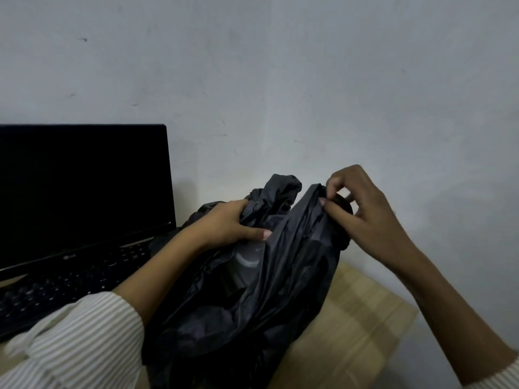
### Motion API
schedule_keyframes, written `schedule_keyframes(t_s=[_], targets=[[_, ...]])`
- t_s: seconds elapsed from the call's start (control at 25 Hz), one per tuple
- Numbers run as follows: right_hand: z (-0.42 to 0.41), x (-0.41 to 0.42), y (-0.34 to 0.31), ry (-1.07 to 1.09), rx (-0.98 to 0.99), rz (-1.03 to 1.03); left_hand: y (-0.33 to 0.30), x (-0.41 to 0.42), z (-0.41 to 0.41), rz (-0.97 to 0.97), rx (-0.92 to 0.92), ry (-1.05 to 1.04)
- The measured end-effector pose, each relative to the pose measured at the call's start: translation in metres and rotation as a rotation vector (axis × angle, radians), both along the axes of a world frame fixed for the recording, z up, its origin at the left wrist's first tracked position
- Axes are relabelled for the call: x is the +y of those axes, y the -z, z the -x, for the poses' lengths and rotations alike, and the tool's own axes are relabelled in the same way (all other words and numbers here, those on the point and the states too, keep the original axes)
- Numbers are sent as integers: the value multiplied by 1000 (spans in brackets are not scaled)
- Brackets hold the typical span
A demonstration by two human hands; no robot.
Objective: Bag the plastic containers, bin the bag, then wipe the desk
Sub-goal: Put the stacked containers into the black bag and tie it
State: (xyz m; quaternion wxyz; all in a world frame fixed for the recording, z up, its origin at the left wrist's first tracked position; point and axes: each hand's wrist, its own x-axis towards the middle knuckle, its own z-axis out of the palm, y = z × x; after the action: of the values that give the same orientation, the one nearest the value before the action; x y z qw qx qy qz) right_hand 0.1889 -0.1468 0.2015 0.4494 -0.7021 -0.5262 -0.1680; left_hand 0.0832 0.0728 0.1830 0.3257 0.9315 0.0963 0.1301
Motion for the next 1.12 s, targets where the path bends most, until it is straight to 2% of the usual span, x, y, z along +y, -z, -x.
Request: schedule_keyframes(t_s=[0.04,0.08,0.16,0.32,0.44,0.52,0.6,0.64,0.8,0.88,0.96,1.04,1.12], targets=[[3,-1,8,94,-133,-32,0,0,0,4,-2,5],[7,-4,12,116,-173,-38,0,0,0,14,-6,9],[11,-12,19,38,-110,39,0,-1,2,24,-10,7],[9,-19,26,15,-176,246,2,0,3,17,-13,3],[5,-15,23,0,-304,160,3,1,3,42,-12,2],[3,-17,10,12,-293,55,2,0,5,18,-7,-8],[2,-22,-15,11,-177,-15,1,-2,5,-18,2,-17],[1,-23,-28,-24,-45,-40,1,-2,5,-32,10,-24],[6,-16,-65,-478,703,-293,3,-2,3,-49,11,-59],[12,-3,-68,-576,927,-454,4,-6,2,-51,2,-67],[15,11,-66,-594,1066,-588,5,-9,1,-76,-11,-81],[16,20,-65,-624,1115,-595,4,-6,3,-56,27,-59],[14,25,-60,-562,1033,-484,0,-1,10,146,45,21]])
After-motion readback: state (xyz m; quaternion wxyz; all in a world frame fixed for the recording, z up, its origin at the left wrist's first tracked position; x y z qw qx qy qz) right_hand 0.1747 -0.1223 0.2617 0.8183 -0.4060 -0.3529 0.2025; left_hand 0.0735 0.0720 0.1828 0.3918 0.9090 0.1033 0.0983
